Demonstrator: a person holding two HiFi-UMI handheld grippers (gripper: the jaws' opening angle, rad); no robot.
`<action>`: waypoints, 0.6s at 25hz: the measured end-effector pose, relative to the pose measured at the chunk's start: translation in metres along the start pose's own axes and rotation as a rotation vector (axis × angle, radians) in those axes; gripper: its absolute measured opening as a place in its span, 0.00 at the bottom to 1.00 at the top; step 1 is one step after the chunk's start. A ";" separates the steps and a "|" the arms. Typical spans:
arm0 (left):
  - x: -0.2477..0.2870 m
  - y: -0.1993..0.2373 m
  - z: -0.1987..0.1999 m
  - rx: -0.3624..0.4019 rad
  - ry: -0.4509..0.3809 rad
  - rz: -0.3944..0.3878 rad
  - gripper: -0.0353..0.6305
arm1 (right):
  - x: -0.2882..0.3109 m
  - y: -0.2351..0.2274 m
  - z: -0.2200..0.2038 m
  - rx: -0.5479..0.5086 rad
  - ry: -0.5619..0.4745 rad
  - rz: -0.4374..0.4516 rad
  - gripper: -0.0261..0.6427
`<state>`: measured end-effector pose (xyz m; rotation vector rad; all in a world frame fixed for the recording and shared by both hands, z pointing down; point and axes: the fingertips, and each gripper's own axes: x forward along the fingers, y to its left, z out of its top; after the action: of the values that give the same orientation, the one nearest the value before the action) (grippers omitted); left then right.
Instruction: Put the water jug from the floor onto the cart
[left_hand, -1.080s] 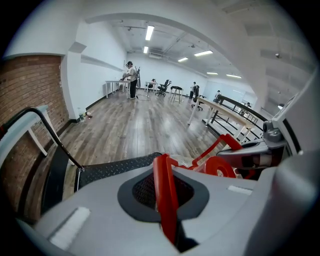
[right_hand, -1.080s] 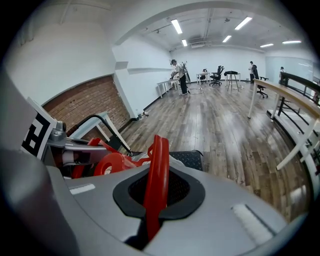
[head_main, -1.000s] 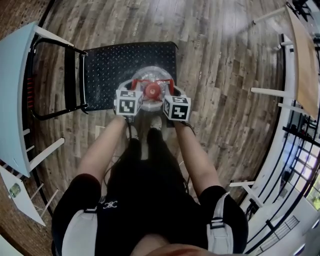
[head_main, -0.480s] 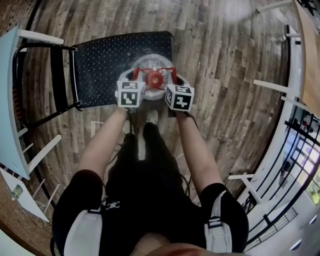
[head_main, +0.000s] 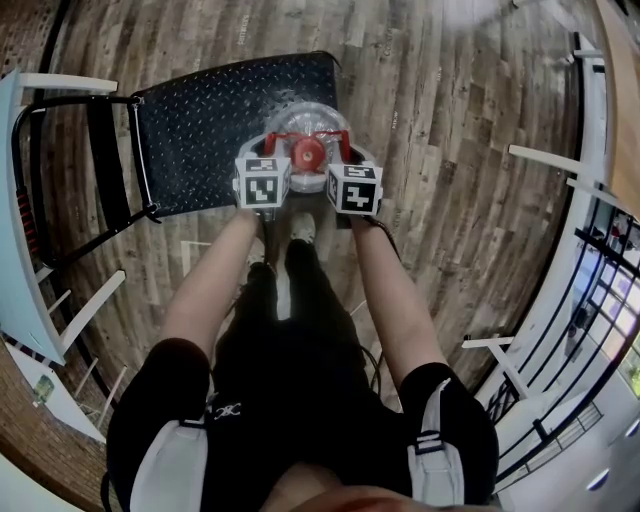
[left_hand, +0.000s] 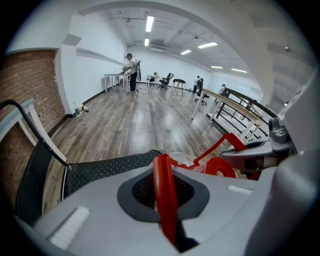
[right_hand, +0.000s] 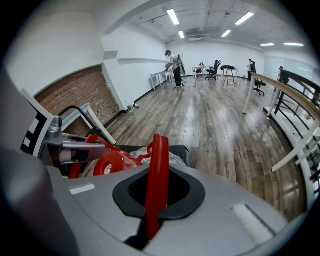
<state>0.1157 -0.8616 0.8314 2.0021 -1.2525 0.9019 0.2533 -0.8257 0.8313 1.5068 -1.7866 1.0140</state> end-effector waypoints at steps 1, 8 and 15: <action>0.002 -0.001 -0.002 0.001 0.003 -0.001 0.06 | 0.001 -0.002 -0.003 0.000 0.005 -0.005 0.06; 0.006 -0.003 -0.015 0.006 0.048 -0.034 0.16 | 0.002 -0.017 -0.004 0.026 0.016 -0.022 0.12; -0.017 0.003 0.000 0.023 0.001 -0.043 0.26 | -0.014 -0.023 0.009 0.110 -0.059 -0.060 0.26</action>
<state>0.1079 -0.8536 0.8184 2.0389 -1.1988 0.8997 0.2794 -0.8274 0.8186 1.6633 -1.7398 1.0625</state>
